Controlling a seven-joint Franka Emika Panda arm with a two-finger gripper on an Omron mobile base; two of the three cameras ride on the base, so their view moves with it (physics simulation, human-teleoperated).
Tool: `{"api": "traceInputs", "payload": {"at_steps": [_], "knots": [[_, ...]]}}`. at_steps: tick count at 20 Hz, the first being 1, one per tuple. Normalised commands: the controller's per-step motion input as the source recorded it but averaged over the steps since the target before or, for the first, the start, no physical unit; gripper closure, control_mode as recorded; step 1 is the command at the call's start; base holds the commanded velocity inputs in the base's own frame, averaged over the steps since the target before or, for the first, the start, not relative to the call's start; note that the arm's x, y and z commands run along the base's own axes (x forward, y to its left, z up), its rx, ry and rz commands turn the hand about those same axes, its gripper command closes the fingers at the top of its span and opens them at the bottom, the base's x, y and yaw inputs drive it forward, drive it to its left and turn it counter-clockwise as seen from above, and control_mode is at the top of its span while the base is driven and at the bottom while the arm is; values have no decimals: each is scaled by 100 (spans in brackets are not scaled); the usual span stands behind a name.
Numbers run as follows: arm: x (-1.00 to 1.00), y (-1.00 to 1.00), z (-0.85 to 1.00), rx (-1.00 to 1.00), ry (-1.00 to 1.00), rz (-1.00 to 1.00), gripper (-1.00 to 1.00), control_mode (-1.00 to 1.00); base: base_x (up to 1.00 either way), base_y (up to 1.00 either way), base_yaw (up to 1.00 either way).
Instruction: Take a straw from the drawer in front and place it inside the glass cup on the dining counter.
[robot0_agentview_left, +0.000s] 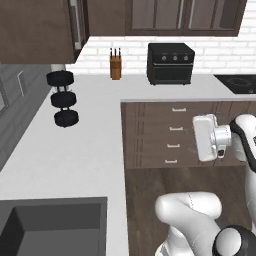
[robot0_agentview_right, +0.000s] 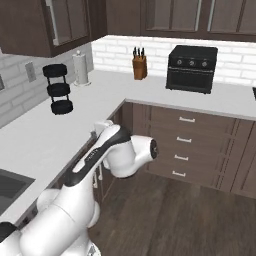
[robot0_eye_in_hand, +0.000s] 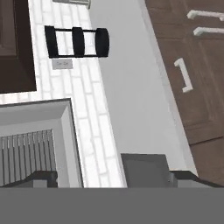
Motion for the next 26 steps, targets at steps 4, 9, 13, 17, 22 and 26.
{"api": "traceInputs", "payload": {"at_steps": [4, 9, 13, 17, 22, 26], "knots": [[23, 0, -93, 32, 0, 0, -100, -100, 0, 0, 0], [29, 4, -91, 19, 0, 2, -100, -100, 0, 0, 0], [39, 34, -74, 4, 0, 4, -100, -100, 0, 0, 0], [64, 53, -58, -4, 0, 6, -100, -100, 0, 0, 0], [60, 40, -59, -10, 1, 11, -100, -100, 0, 0, 0], [55, 43, -65, -6, 4, 11, -100, -100, 0, 0, 0]]}}
